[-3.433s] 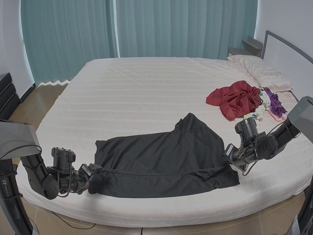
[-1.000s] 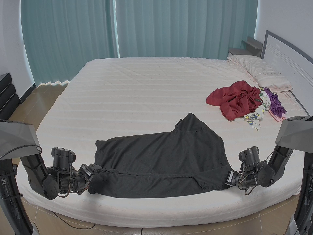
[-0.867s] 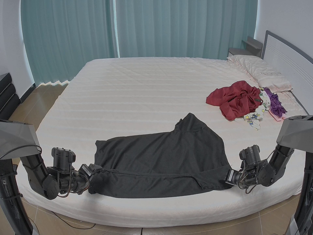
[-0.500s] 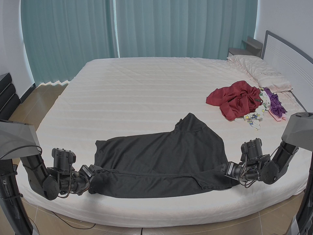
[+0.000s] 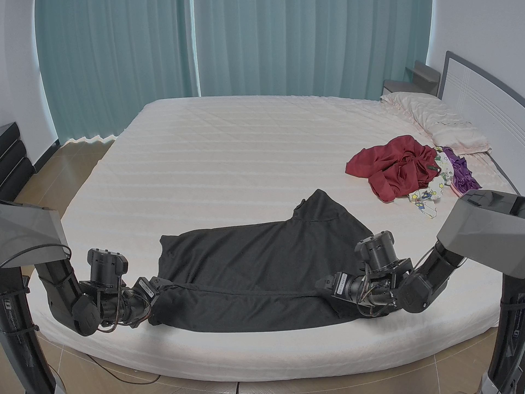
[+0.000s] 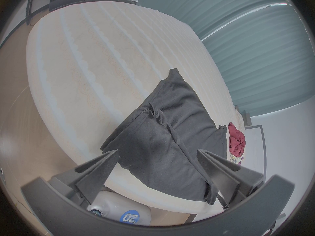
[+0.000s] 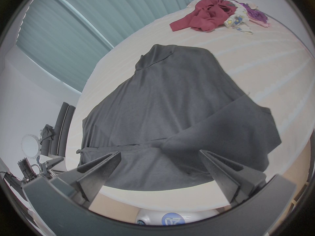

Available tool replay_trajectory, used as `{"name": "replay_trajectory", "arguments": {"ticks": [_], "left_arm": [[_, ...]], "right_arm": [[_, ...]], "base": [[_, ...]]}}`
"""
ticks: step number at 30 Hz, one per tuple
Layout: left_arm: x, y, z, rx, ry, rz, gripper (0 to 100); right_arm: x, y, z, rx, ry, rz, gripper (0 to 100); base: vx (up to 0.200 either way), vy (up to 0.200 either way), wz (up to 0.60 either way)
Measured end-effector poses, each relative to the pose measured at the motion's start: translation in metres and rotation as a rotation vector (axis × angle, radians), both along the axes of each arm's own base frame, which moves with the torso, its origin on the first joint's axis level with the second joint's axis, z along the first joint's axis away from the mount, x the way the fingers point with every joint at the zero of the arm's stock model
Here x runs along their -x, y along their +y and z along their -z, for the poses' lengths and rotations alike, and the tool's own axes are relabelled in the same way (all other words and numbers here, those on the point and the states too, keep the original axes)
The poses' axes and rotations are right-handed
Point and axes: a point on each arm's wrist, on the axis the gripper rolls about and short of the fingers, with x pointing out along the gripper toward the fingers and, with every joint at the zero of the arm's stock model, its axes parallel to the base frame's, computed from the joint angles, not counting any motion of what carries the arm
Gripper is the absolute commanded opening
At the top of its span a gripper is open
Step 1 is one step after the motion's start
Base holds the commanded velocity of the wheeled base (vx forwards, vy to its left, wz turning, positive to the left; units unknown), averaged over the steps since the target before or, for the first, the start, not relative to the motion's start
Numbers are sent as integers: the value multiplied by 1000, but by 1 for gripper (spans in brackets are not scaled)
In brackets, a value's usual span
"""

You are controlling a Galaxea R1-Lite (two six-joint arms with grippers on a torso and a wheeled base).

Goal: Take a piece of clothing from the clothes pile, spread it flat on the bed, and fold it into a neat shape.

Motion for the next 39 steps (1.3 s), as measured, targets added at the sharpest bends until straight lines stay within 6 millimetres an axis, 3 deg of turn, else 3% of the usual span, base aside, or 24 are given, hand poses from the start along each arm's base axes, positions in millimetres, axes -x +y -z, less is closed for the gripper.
{"name": "replay_trajectory", "arguments": {"ticks": [10,20,28,33,39], "left_arm": [[0,0,1,-9,0,6,100],[-1,1,1,-9,-2,4,100],[-1,1,1,-10,-2,5,100],[-2,1,0,-15,-11,2,100],[-2,8,-1,-72,-51,42,100]], "right_arm": [[-16,44,21,44,5,-27,100],[-15,61,29,46,-2,-50,100],[-21,62,29,20,-13,-22,100],[-20,57,17,6,-24,-8,100],[-16,32,5,34,-25,10,100]], "base": [[0,0,0],[0,0,0],[0,0,0],[0,0,0],[0,0,0]]}}
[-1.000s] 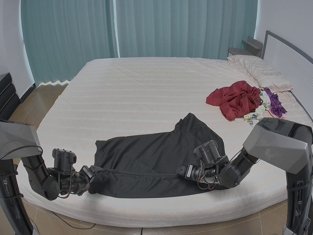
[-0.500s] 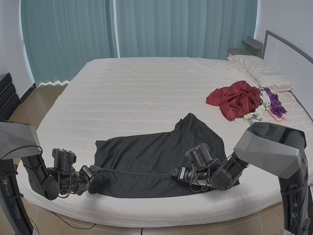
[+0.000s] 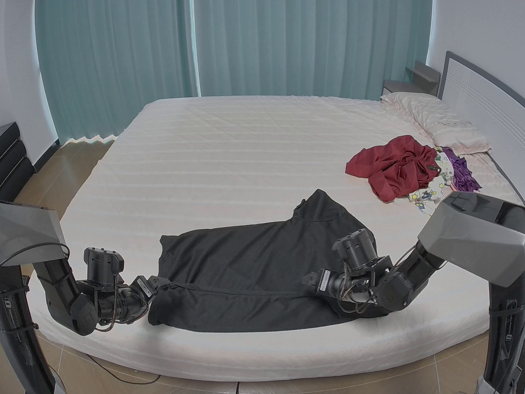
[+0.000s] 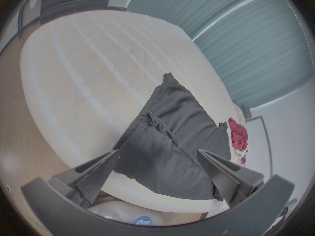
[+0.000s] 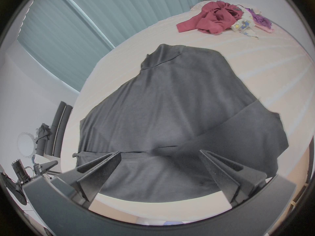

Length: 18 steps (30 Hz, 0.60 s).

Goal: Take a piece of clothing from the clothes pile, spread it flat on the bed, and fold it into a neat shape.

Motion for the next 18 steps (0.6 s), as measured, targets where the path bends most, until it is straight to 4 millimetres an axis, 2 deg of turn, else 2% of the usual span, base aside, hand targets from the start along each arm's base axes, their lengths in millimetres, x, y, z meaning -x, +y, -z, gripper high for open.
{"name": "replay_trajectory", "arguments": {"ticks": [4,9,18], "left_arm": [[4,5,3,-85,-10,87,100],[2,10,9,-172,-24,188,100],[-38,13,12,-191,-128,271,100]], "right_arm": [[3,-30,3,35,13,35,100],[8,-54,5,38,-30,58,100],[18,-76,13,65,-33,77,100]], "base": [[0,0,0],[0,0,0],[0,0,0]]}}
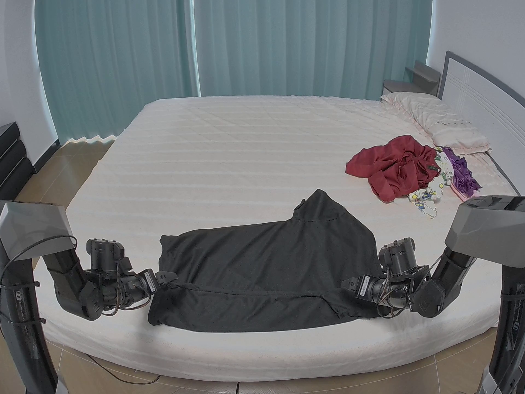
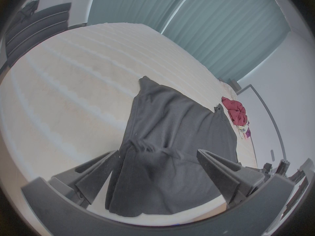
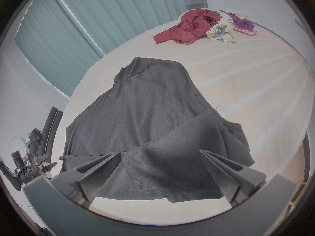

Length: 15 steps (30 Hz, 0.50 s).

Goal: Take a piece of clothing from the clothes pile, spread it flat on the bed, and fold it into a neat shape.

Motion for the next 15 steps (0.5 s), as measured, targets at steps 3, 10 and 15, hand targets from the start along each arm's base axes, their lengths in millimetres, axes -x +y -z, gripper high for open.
{"name": "replay_trajectory", "arguments": {"ticks": [3,10,15], "left_arm": [[-13,0,6,-24,-21,30,100],[-27,-2,21,-71,-27,66,0],[-34,0,30,-112,-27,48,0]], "right_arm": [[2,-4,0,-6,-18,7,100],[6,-9,5,-18,-56,-6,100],[10,-11,9,-9,-49,-10,100]], "base": [[0,0,0],[0,0,0],[0,0,0]]}}
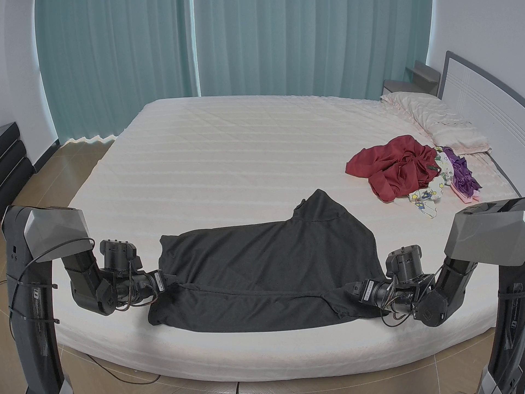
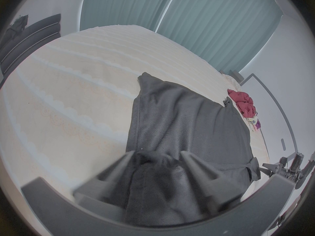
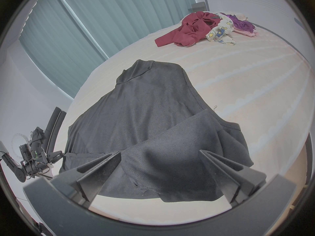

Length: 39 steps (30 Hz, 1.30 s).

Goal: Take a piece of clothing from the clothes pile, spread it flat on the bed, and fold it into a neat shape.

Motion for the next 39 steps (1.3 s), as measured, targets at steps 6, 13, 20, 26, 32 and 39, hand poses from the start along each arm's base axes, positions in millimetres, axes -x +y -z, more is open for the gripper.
{"name": "replay_trajectory", "arguments": {"ticks": [6,13,20,26,32,39], "left_arm": [[-2,1,4,-5,3,-11,0],[-1,5,5,-23,7,-44,0],[2,8,4,-14,15,-62,0],[4,8,1,3,16,-78,0],[5,8,-2,13,14,-87,0],[6,8,-3,13,14,-87,0]], "right_arm": [[-3,-11,-1,38,-13,-12,100],[-10,-29,-7,67,-37,-107,100],[-27,-49,-6,75,-66,-166,100],[-37,-54,3,61,-62,-211,100],[-48,-55,12,71,-75,-225,100],[-54,-55,19,89,-77,-236,100]], "base": [[0,0,0],[0,0,0],[0,0,0],[0,0,0],[0,0,0],[0,0,0]]}}
